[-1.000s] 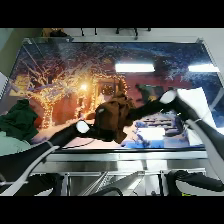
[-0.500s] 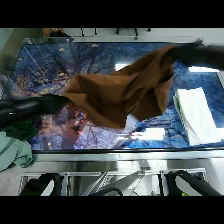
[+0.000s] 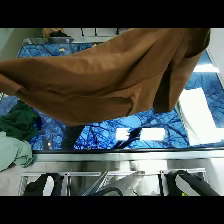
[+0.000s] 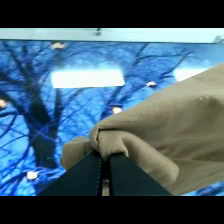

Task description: Fold the shirts.

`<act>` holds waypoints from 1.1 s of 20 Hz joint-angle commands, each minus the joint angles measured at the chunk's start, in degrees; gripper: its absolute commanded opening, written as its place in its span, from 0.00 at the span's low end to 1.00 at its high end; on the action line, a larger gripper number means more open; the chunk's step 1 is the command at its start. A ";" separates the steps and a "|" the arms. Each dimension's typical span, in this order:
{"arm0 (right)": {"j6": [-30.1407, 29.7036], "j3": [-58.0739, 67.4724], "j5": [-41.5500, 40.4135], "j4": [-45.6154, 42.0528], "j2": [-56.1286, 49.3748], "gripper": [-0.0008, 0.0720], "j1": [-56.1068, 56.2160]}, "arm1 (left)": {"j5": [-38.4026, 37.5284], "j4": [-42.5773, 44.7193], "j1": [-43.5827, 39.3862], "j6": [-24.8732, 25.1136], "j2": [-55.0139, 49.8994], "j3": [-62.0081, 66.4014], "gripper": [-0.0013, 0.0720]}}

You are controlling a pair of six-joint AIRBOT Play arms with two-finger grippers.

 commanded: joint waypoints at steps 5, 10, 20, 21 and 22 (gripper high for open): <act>1.64 -20.70 -1.62 -2.03 -13.99 0.05 0.02 | 6.93 1.60 -14.12 8.26 -31.01 2.05 0.03; -2.73 -32.28 -15.56 -1.99 -33.29 0.45 -0.52 | 11.87 5.88 -19.82 5.01 -62.99 11.06 0.56; 1.03 -30.14 -1.99 -18.91 -27.50 0.85 -12.09 | -14.60 7.04 -10.88 -6.93 -66.36 12.90 0.92; 1.53 -31.39 1.22 -21.46 -26.67 0.85 -12.74 | -13.97 8.63 -10.91 -6.43 -62.51 6.16 0.92; 1.55 -33.16 3.52 -22.21 -26.10 0.85 -13.03 | -12.63 10.58 -10.91 -6.16 -58.38 -1.27 0.92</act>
